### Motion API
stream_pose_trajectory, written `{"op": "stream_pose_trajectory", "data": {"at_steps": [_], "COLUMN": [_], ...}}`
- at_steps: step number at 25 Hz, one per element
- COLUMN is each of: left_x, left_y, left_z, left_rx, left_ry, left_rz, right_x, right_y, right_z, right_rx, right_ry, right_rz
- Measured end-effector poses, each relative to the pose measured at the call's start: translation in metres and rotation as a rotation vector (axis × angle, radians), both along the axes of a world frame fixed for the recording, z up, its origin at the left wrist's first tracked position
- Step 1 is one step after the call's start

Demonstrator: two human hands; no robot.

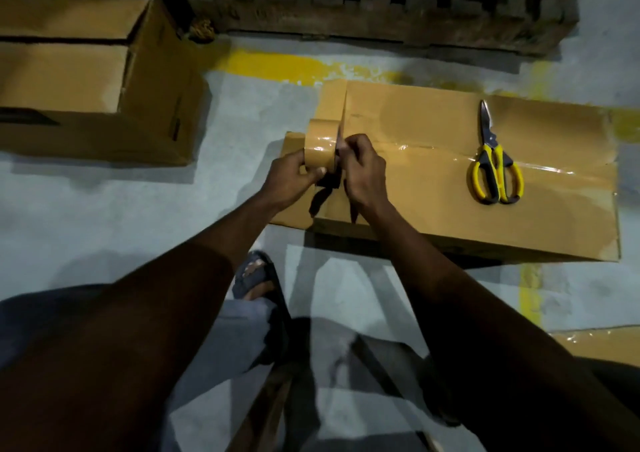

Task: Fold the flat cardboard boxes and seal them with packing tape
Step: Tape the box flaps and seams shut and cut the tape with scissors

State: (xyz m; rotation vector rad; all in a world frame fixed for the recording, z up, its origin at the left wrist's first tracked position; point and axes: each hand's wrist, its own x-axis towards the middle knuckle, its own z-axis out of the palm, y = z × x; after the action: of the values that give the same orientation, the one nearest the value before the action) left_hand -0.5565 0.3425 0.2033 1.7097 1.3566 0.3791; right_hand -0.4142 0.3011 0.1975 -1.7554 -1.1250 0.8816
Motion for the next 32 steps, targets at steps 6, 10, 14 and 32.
{"op": "stream_pose_trajectory", "data": {"at_steps": [6, 10, 14, 32], "left_x": [-0.008, -0.013, -0.029, -0.048], "left_y": [-0.008, -0.021, -0.051, -0.117], "left_z": [-0.009, 0.004, 0.008, -0.037], "left_rx": [0.138, 0.050, -0.080, -0.352], "left_ry": [0.112, 0.038, -0.013, -0.029], "left_rz": [-0.119, 0.003, 0.111, 0.304], "right_x": [0.027, 0.023, 0.022, 0.022], "right_y": [-0.061, -0.057, -0.056, -0.055], "right_z": [-0.045, -0.038, -0.040, -0.046], "right_rx": [-0.169, -0.198, -0.277, -0.232], "right_ry": [-0.887, -0.885, -0.941, -0.945], "right_rz": [0.646, 0.668, 0.706, 0.665]}}
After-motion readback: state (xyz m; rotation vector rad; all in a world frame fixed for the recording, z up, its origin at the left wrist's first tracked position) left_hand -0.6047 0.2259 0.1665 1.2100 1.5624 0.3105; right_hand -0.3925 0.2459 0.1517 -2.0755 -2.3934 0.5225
